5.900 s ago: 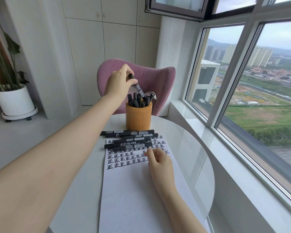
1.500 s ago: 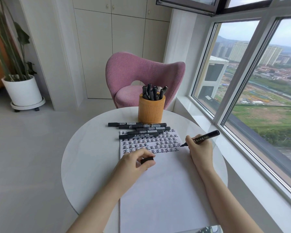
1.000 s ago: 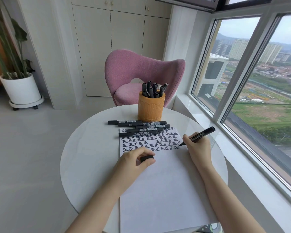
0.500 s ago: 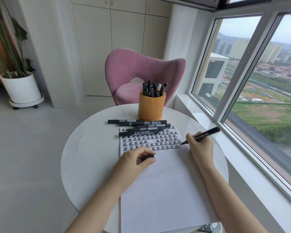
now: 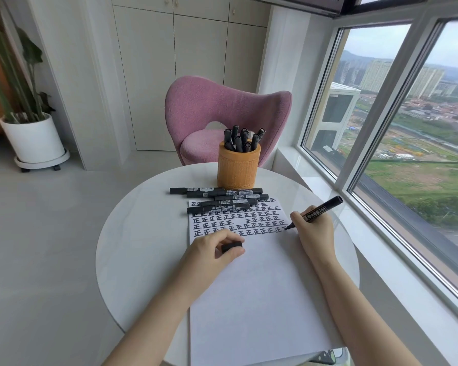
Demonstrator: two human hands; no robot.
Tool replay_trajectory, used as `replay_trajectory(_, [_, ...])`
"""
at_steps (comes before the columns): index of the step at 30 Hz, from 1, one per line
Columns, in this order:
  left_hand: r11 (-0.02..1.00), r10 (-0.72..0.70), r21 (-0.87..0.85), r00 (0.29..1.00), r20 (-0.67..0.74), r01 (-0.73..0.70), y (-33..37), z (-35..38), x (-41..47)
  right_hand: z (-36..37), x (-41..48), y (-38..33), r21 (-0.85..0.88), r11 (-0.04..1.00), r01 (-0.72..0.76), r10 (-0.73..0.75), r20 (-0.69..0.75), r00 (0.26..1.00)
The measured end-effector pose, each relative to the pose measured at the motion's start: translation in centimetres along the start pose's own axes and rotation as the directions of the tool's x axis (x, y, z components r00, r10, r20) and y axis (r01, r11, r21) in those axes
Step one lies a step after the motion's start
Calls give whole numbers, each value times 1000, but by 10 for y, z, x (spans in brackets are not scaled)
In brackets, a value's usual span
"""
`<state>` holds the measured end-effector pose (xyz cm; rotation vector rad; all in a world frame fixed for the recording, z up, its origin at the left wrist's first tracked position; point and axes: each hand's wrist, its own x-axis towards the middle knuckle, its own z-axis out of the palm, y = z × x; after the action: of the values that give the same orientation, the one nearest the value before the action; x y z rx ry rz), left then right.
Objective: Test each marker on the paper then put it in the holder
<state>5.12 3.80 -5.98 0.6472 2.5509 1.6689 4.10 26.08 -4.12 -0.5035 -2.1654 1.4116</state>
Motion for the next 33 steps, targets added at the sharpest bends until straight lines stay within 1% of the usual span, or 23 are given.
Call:
replay_trajectory(4, [1000, -1, -9, 1000, -3, 1, -1, 0, 0, -1, 1, 1, 35, 999, -15, 16, -15, 1000])
replay_trajectory(7, [1000, -4, -11, 1000, -2, 4, -2, 0, 0, 0, 0, 1, 10, 1000, 3, -3, 1, 1000])
replay_trajectory(11, [1000, -8, -15, 1000, -5, 8, -1, 1, 1, 0, 1, 2, 8, 1000, 15, -15, -14, 1000])
replay_trajectory(17, [1000, -3, -20, 1000, -11, 3, -1, 0, 0, -1, 1, 3, 58, 998, -22, 23, -20, 1000])
replay_trajectory(25, [999, -13, -32, 1000, -6, 12, -1, 0, 1, 0, 0, 1, 7, 1000, 8, -8, 23, 1000])
replay_trajectory(30, [999, -14, -33, 1000, -10, 13, 0, 1, 0, -1, -2, -1, 5, 1000, 0, 0, 19, 1000])
replay_trajectory(33, [999, -10, -34, 1000, -18, 10, 0, 1, 0, -2, -2, -1, 43, 999, -17, 16, 7, 1000])
